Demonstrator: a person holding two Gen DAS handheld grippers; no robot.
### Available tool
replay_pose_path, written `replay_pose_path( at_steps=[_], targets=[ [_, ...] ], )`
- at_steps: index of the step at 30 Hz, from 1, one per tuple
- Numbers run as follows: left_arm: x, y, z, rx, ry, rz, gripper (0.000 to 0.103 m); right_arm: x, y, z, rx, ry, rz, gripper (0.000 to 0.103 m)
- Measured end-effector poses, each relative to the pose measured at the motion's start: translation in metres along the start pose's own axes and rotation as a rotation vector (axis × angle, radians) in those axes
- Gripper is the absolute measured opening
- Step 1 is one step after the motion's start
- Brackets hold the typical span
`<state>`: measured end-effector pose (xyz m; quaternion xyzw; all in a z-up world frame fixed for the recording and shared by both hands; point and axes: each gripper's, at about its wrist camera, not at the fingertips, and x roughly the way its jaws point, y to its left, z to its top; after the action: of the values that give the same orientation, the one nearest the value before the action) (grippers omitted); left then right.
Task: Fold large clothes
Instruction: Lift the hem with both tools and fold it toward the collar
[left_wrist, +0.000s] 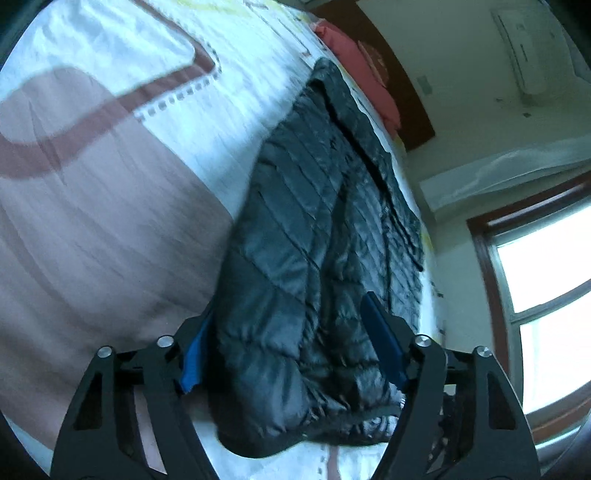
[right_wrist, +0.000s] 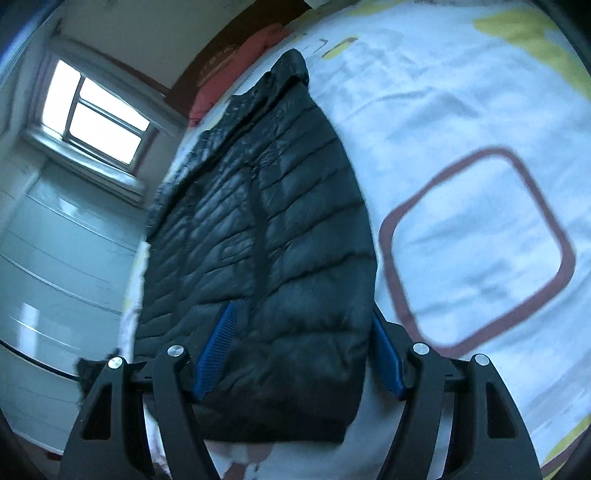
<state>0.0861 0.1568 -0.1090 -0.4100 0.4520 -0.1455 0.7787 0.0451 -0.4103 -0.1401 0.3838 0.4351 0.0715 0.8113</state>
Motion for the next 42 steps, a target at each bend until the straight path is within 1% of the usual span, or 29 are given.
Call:
replay_pose_path(
  at_steps=[2,5,7,8,10,11,13,16,17,18,19,20,22,25,30,32,34,38,40,42],
  targets=[
    [0.002,0.001,-0.003,-0.012,-0.005,-0.009,0.072,0.001,0.0,-0.004,-0.002,-0.003,0.016,0.069],
    [0.007,-0.002,-0.004,0.01,-0.009,0.003,0.07,0.003,0.004,-0.007,-0.014,-0.015,0.008,0.067],
    [0.007,-0.004,-0.006,0.015,-0.008,0.009,0.059,0.006,0.005,-0.007,-0.021,-0.01,-0.008,0.051],
    [0.007,-0.002,-0.007,0.009,-0.01,0.009,0.055,0.006,0.005,-0.009,-0.022,-0.012,-0.019,0.048],
    [0.003,0.004,-0.01,-0.024,-0.03,0.016,0.041,0.005,0.004,-0.01,-0.026,-0.019,-0.039,0.035],
    [0.003,0.008,-0.011,-0.035,-0.036,0.02,0.038,0.004,0.002,-0.01,-0.018,-0.021,-0.031,0.033],
    [0.003,0.011,-0.015,-0.055,-0.054,0.04,0.035,0.003,-0.002,-0.009,0.002,-0.017,0.003,0.022],
    [0.003,0.005,-0.017,-0.037,-0.063,0.076,0.035,0.003,0.0,-0.01,0.005,-0.026,0.022,0.017],
    [0.002,0.004,-0.017,-0.037,-0.064,0.07,0.035,0.003,0.001,-0.01,0.005,-0.032,0.03,0.017],
    [0.001,0.003,-0.017,-0.046,-0.064,0.063,0.025,0.002,0.002,-0.009,0.008,-0.04,0.043,0.016],
    [-0.001,0.004,-0.016,-0.056,-0.068,0.062,0.017,-0.002,0.003,-0.009,0.014,-0.054,0.067,0.015],
    [-0.003,0.005,-0.015,-0.061,-0.073,0.052,0.015,-0.004,0.004,-0.009,0.017,-0.063,0.08,0.015],
    [-0.013,0.003,-0.013,-0.079,-0.097,0.003,0.012,-0.012,0.009,-0.007,0.015,-0.088,0.111,0.014],
    [-0.028,-0.007,-0.011,-0.082,-0.127,-0.062,0.01,-0.026,0.021,-0.003,-0.005,-0.131,0.164,0.014],
    [-0.06,-0.052,-0.006,0.005,-0.193,-0.149,0.008,-0.055,0.054,0.005,-0.061,-0.203,0.23,0.013],
    [-0.076,-0.067,-0.005,0.037,-0.223,-0.178,0.008,-0.073,0.067,0.008,-0.079,-0.239,0.274,0.013],
    [-0.099,-0.085,-0.005,0.071,-0.266,-0.212,0.008,-0.094,0.079,0.011,-0.106,-0.277,0.315,0.013],
    [-0.127,-0.106,0.006,0.112,-0.333,-0.244,0.008,-0.117,0.096,0.025,-0.142,-0.325,0.368,0.013],
    [-0.126,-0.117,0.016,0.133,-0.342,-0.251,0.008,-0.115,0.106,0.04,-0.16,-0.329,0.389,0.013],
    [-0.12,-0.126,0.03,0.154,-0.345,-0.24,0.008,-0.105,0.115,0.056,-0.175,-0.333,0.388,0.013]
  ],
)
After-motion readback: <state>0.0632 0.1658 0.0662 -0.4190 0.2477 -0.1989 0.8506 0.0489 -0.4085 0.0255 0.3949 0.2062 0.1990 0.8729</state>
